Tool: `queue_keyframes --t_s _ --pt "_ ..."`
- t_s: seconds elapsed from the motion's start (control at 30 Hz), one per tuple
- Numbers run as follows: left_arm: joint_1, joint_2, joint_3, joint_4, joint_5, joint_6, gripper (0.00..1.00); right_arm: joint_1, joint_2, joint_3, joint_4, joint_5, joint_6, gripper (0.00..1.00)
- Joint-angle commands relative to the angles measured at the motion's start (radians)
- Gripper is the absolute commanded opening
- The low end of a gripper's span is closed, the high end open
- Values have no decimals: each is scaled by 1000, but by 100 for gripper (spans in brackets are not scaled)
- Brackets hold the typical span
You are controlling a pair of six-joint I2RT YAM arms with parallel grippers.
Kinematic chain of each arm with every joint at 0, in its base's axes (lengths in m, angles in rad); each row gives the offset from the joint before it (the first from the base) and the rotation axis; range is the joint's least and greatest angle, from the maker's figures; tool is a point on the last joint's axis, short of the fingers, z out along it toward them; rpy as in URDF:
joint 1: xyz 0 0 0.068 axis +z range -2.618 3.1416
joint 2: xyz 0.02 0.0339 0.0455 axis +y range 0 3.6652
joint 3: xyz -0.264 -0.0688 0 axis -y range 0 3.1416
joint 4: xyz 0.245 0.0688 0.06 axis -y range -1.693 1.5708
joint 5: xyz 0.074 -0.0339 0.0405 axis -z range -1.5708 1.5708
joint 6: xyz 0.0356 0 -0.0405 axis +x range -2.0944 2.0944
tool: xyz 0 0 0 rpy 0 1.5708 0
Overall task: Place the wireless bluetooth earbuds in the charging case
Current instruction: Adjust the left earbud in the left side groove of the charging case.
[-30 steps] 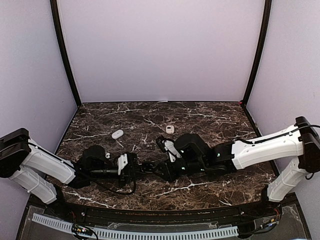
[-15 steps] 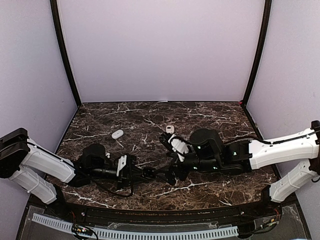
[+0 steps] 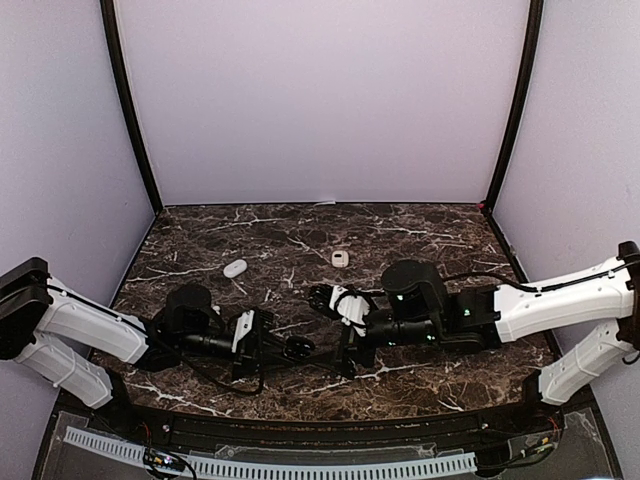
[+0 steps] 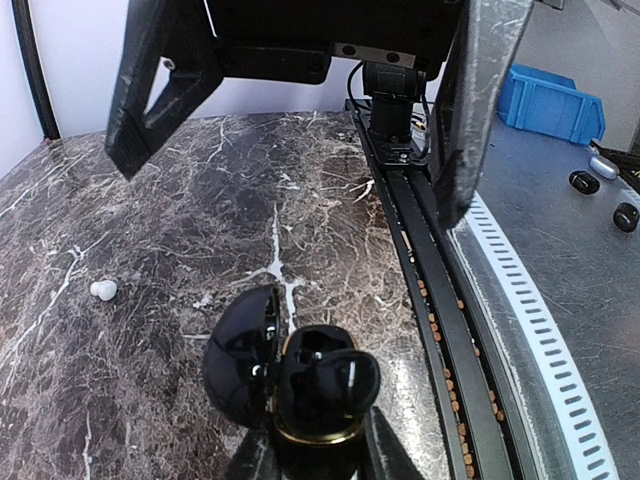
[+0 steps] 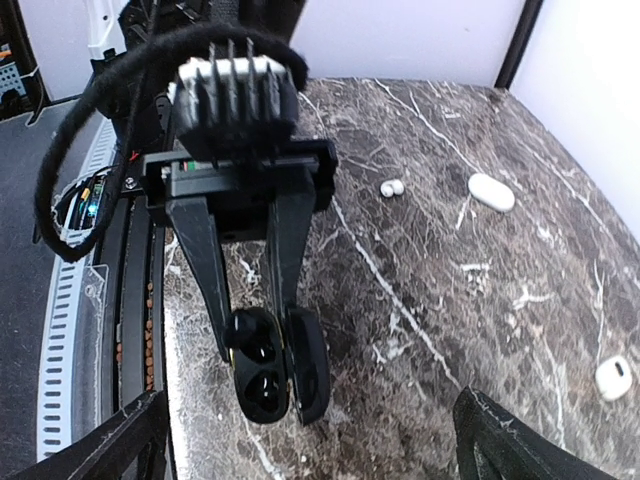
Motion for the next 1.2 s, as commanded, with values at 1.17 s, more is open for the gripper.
queue_keyframes --t_s 1.17 --pt "3 -36 9 9 144 16 17 -2 141 79 91 57 -99 97"
